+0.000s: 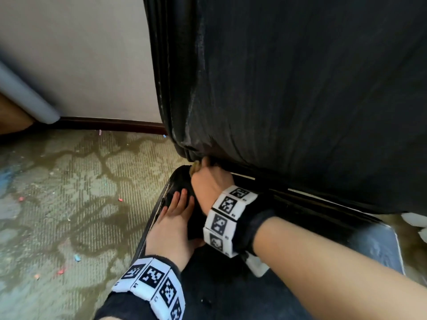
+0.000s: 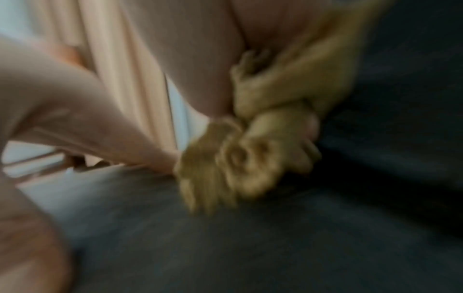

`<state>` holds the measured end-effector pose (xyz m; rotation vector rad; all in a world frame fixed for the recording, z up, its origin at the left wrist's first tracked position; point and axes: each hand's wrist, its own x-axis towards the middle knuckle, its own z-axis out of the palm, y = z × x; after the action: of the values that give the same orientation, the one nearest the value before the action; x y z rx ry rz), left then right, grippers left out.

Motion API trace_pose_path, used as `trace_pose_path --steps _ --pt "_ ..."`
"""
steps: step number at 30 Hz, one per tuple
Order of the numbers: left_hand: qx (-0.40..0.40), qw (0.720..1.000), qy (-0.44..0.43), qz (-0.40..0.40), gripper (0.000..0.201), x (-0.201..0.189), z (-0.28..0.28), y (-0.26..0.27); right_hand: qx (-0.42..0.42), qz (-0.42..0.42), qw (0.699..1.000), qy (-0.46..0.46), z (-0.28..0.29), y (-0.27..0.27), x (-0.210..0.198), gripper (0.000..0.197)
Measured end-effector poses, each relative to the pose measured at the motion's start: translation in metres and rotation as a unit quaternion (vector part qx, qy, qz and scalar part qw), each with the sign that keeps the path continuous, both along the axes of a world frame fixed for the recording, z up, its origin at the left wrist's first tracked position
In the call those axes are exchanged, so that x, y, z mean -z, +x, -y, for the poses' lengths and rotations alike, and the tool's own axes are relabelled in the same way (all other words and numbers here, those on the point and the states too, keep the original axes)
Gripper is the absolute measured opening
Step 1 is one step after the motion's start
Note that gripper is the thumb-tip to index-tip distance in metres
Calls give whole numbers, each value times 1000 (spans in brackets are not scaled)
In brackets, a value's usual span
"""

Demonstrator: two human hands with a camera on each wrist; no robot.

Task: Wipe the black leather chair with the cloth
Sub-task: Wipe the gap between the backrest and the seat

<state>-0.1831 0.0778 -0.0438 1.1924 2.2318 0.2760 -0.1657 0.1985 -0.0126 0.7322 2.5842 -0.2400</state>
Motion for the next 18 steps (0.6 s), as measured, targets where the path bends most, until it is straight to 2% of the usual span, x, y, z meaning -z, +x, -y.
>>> trace_pose_path --steps 4,7,10,11,13,16,18 --pt "-3 1000 -1 27 91 -7 0 -5 2 -10 1000 4 -4 19 5 38" --pt "0 999 -24 22 93 -11 -2 -6 -7 50 998 49 -29 66 -5 39" --pt "15 998 -57 -20 95 -19 -9 -2 40 82 993 68 -43 94 -6 40" --pt "22 998 -57 -29 97 -21 -15 2 68 74 993 57 -41 93 -6 39" --pt "41 998 -40 -29 103 -21 -33 15 125 -2 992 9 -29 81 2 38" --pt "21 999 -45 8 108 -17 -48 27 163 -86 980 -77 -5 64 14 37" --pt "29 998 -61 -9 112 -14 -47 26 201 -101 973 -51 -12 81 20 50"
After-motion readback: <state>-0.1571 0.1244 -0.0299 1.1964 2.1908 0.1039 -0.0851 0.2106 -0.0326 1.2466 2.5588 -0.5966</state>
